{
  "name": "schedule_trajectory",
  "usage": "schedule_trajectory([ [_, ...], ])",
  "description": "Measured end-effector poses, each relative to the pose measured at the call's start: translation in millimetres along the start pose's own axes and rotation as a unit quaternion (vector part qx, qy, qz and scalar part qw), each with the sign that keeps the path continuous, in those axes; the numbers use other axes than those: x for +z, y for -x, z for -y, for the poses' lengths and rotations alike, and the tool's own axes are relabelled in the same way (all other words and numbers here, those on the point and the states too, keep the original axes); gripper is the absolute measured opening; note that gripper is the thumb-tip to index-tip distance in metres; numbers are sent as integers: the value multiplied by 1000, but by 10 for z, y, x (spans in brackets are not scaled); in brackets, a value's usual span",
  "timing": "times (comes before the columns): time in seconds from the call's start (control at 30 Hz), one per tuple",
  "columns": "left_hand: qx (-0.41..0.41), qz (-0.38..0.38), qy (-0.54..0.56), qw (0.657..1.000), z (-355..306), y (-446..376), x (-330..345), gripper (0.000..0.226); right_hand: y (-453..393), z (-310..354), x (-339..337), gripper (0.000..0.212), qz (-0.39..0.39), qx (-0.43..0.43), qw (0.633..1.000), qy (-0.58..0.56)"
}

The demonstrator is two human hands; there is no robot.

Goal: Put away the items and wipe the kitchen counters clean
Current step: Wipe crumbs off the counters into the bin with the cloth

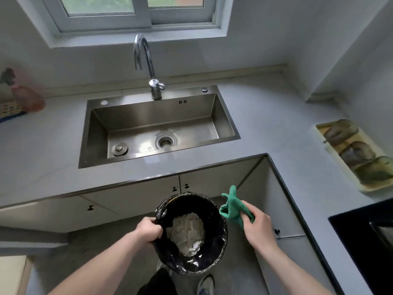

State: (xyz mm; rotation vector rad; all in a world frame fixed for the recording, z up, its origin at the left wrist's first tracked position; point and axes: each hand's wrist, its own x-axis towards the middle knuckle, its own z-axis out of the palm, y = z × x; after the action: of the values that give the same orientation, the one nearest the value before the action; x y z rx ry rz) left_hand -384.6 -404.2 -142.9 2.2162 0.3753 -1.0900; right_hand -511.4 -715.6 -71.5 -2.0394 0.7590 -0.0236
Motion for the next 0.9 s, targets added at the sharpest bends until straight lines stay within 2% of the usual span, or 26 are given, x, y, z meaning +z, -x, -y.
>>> schedule_trajectory([
  [0.2, 12, 34, -51, 998, -576, -257, 539, 14, -270, -476, -247, 34, -35, 57, 997, 27],
  [0.43, 3, 66, -103, 992, -797, -1109, 1225, 11, -519, -1256, 5, 35, -68, 138, 988, 31],
  [0.73, -45, 47, -135, 989, -462, -2226, 2345, 5, -902, -2662, 698, 33, -58, 227, 971, 41],
  [0.83, -55, 35, -73, 995, -262, -2653, 2755, 22, -1037, -3043, 929, 32, -53, 231, 970, 49],
  [0.9, -51, 35, -53, 997, -106, -2963, 2987, 26, -1124, -3292, 1073, 32, -55, 227, 971, 53],
])
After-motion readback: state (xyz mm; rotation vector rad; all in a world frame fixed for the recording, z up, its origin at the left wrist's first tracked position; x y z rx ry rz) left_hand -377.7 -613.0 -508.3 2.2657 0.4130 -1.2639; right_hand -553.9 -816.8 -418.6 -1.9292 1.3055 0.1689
